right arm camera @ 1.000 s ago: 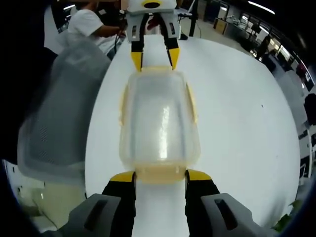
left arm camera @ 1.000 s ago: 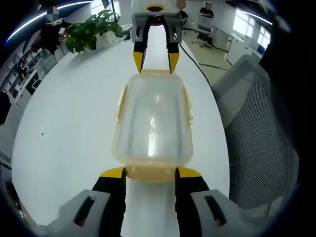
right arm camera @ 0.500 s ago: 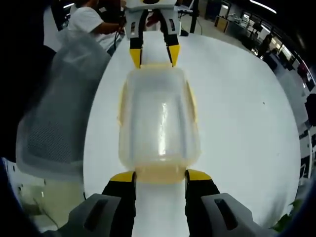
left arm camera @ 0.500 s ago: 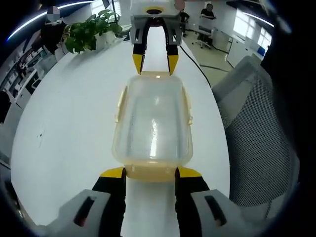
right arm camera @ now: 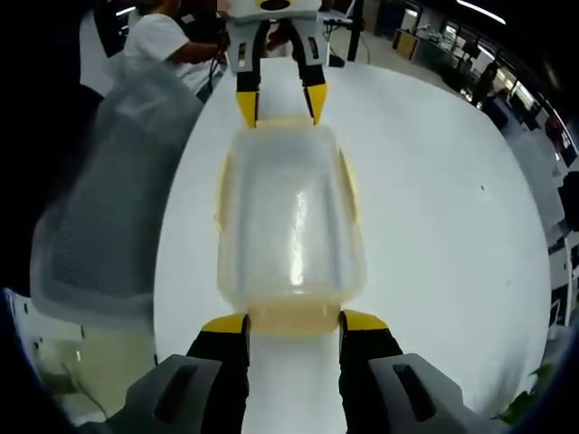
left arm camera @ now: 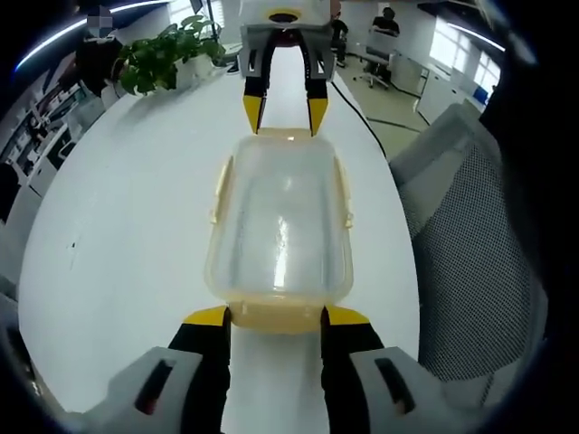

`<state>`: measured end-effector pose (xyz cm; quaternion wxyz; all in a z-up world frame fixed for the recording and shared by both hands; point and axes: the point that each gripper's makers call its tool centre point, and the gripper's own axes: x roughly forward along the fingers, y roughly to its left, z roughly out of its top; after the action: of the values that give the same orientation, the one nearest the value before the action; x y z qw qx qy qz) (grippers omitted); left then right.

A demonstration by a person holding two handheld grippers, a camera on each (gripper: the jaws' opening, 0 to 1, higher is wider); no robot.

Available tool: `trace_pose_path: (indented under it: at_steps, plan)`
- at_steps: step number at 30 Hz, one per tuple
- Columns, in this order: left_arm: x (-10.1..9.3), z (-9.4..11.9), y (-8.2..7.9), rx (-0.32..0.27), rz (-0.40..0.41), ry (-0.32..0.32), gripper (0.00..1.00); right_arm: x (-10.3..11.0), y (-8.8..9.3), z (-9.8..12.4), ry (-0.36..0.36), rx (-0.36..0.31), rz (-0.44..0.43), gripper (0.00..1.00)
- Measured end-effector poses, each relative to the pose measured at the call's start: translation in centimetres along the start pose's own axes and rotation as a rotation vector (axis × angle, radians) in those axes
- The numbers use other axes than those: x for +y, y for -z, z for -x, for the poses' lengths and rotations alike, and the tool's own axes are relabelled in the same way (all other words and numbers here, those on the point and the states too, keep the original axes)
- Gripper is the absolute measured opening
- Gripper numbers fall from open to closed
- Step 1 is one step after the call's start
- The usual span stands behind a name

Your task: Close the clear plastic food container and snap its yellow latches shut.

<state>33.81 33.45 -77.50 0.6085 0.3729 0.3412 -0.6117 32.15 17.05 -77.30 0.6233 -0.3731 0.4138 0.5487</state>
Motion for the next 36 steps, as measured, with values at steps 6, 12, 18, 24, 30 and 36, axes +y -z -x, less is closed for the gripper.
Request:
trace_pose_path:
  at_steps: [6,12,18,24,30,36]
  plan:
    - [-0.2,-0.3,0.0,-0.010,0.004,0.004,0.38,0.1,0.3,-0.3,-0.004,-0.005,-0.004,0.38]
    - [-0.4,-0.4,-0.1,-0.010,-0.002,0.013,0.38,0.4,0.5,-0.7,-0.008,-0.006,-0.012,0.38]
    - [-0.3,-0.3,-0.2,-0.025,-0.007,0.007,0.38,0.3,1.0,-0.7,-0.011,-0.006,-0.049,0.29]
    - [-0.5,-0.5,-0.1,-0.030,-0.003,0.013,0.40,0.8,1.0,-1.1,-0.034,-0.005,-0.058,0.34]
    - [-0.5,-0.6,0.1,-0.021,0.027,0.010,0.48,1.0,0.9,-0.8,-0.039,-0.013,-0.113,0.32]
    - [-0.4,0.8,-0.5,-0.089,0.230,0.007,0.48,0.9,0.9,0.7,-0.017,-0.049,-0.236,0.35]
